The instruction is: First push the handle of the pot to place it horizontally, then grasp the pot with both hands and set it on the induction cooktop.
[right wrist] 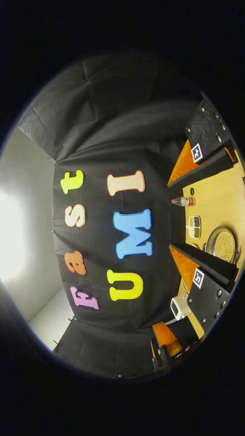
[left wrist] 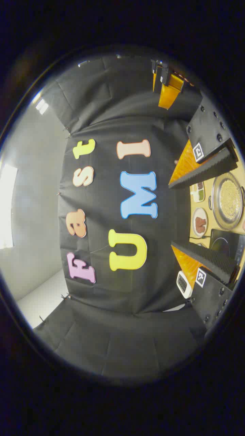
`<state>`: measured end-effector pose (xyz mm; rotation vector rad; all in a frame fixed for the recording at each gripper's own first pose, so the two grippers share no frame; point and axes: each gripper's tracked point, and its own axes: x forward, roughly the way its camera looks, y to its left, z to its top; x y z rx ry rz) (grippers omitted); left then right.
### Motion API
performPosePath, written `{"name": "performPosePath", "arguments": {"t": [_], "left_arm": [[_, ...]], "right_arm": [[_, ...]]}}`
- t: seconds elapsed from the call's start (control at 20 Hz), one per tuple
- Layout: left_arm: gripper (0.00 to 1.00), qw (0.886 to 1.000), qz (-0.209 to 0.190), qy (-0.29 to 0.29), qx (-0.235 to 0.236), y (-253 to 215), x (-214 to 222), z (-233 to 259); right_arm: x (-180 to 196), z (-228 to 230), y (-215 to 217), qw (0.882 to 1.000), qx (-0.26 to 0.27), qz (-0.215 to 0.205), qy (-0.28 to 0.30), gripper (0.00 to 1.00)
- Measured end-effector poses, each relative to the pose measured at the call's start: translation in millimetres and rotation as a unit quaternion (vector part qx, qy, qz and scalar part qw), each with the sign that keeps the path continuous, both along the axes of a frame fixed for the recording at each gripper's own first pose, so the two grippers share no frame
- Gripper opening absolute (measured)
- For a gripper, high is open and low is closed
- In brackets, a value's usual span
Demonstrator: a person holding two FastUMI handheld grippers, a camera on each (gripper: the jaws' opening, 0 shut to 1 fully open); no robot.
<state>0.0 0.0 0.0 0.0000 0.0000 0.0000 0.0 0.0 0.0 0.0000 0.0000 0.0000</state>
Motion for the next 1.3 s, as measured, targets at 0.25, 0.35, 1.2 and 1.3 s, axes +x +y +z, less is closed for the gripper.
{"name": "performPosePath", "arguments": {"t": [0.25,0.35,1.2,1.3], "left_arm": [[1.00,1.000,0.013,0.001,0.002,10,9,-7],[0.91,1.000,0.009,-0.005,-0.003,14,16,-3],[0.91,0.999,-0.041,-0.022,0.004,65,77,-10],[0.97,0.999,-0.038,-0.016,0.001,63,83,-12]], "right_arm": [[18,-8,0,1.000,0.008,0.005,0.009,0.96],[26,-2,4,1.000,0.011,-0.002,0.002,0.97],[51,-66,58,0.996,0.001,-0.022,0.089,0.82],[58,-85,61,0.993,0.012,-0.014,0.118,0.65]]}}
